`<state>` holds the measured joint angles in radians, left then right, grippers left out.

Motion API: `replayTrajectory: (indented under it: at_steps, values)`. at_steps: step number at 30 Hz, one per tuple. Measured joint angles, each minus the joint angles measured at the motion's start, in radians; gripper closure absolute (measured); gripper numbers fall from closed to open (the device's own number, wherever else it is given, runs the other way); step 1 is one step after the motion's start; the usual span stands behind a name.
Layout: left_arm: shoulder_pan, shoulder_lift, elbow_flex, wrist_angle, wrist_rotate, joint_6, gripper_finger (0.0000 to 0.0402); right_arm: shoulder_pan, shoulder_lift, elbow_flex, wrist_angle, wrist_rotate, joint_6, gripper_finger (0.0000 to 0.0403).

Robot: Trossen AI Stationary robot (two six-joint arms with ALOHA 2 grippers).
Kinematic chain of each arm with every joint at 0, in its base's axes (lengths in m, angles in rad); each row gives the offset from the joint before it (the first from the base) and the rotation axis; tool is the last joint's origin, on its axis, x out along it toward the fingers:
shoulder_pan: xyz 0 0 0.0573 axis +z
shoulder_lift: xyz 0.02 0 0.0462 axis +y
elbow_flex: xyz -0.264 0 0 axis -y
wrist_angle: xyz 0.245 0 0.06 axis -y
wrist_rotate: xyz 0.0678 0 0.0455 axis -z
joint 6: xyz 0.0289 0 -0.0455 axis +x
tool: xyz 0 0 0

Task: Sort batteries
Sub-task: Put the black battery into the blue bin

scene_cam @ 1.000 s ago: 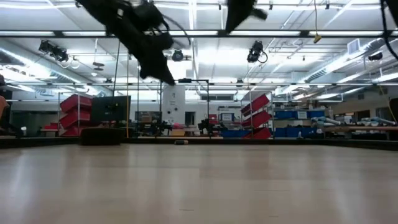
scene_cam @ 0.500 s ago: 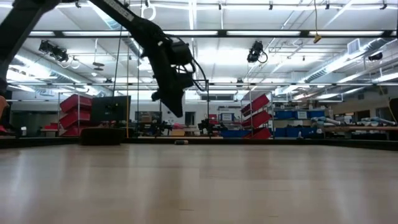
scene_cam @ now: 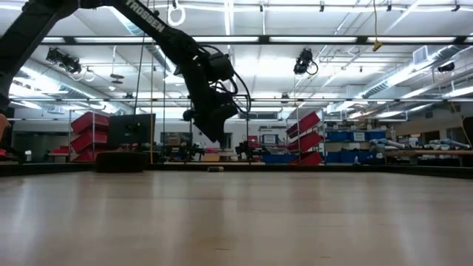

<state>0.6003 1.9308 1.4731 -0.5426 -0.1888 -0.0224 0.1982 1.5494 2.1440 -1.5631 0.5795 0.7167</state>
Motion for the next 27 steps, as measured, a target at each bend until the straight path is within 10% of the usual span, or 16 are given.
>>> replayTrajectory:
  at_steps: [27]
  values:
    - [0.054,0.088,-0.004,0.010,0.004,-0.113,0.0222,-0.005,-0.022,-0.129,0.012,0.023,0.071,0.0396]
